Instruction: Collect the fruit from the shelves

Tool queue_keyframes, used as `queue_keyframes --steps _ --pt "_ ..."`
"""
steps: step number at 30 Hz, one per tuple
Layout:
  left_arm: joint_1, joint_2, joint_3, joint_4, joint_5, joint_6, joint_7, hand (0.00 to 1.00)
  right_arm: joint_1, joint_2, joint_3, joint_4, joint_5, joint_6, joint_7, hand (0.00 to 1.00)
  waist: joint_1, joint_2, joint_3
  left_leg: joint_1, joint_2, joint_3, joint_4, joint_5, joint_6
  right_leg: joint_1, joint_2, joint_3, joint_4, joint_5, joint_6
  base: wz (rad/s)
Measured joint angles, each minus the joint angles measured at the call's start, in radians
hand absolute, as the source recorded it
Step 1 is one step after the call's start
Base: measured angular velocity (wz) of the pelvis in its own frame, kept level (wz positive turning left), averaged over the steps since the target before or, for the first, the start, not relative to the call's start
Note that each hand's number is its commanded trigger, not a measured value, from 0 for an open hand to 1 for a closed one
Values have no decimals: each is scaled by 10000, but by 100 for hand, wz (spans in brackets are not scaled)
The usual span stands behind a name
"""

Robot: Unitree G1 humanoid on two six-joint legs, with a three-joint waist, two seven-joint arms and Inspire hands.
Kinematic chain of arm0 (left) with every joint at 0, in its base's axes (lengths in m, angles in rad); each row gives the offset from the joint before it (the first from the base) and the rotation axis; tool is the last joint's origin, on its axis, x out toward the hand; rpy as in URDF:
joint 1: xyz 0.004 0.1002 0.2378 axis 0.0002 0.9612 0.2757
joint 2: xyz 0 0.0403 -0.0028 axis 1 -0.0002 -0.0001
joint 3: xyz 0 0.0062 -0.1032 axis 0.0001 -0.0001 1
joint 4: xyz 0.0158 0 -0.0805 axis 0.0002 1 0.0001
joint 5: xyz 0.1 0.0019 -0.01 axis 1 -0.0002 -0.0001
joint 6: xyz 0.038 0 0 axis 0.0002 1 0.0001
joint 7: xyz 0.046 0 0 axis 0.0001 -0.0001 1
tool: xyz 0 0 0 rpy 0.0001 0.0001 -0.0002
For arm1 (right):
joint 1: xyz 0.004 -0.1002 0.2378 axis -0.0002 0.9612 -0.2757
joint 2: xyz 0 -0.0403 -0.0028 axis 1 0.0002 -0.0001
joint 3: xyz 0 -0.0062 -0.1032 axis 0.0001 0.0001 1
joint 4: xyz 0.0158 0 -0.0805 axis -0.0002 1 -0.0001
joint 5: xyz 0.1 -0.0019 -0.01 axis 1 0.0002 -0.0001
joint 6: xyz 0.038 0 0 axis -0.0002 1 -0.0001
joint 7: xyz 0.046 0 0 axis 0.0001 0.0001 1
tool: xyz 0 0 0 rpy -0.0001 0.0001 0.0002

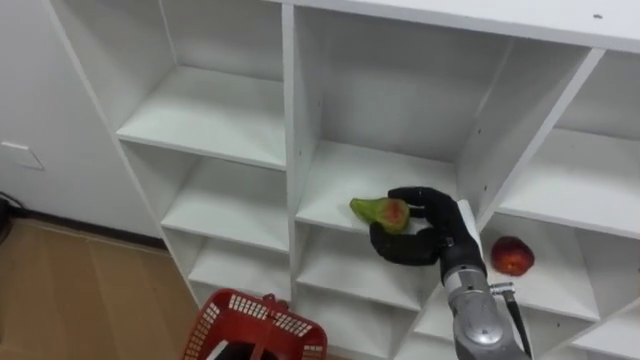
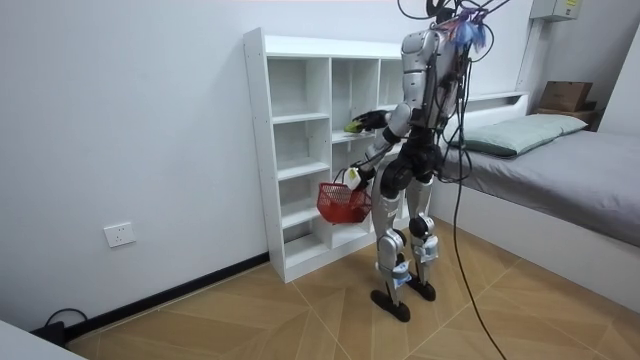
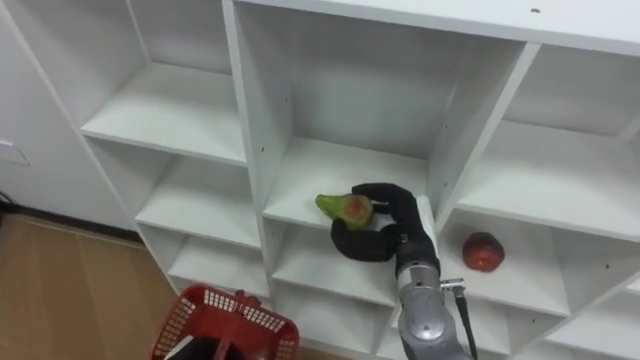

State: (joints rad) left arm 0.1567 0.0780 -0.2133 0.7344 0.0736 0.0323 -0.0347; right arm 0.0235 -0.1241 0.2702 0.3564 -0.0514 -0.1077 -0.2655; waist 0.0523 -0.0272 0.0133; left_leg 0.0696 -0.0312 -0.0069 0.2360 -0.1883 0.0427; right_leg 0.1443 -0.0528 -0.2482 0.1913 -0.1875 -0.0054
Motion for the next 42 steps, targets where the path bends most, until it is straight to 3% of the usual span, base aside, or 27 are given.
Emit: queue_keyframes --steps 8,14,28,42 --pt "196 3 -288 -483 -214 -47 112 100 792 -68 -5 -669 -368 142 735 100 -282 341 -62 308 10 290 -232 -3 6 -22 22 304 123 -25 29 -12" --pt "300 25 -296 -544 -206 -455 107 100 1558 -125 -227 -1561 -565 143 1610 100 -451 343 -70 350 31 474 -333 -1 13 -191 46 621 133 -32 34 -15" --pt "326 103 -161 -561 -212 -473 -233 100 2157 -262 -206 -1984 -1177 142 3149 100 -466 272 -103 432 68 611 -546 -18 30 -413 161 1093 140 -25 25 -10" --pt "330 122 -43 -938 -217 -473 -189 100 2392 -251 -332 -1975 -1614 395 3542 100 -499 214 -127 240 93 616 -541 -39 33 -634 189 1107 170 -17 13 0"
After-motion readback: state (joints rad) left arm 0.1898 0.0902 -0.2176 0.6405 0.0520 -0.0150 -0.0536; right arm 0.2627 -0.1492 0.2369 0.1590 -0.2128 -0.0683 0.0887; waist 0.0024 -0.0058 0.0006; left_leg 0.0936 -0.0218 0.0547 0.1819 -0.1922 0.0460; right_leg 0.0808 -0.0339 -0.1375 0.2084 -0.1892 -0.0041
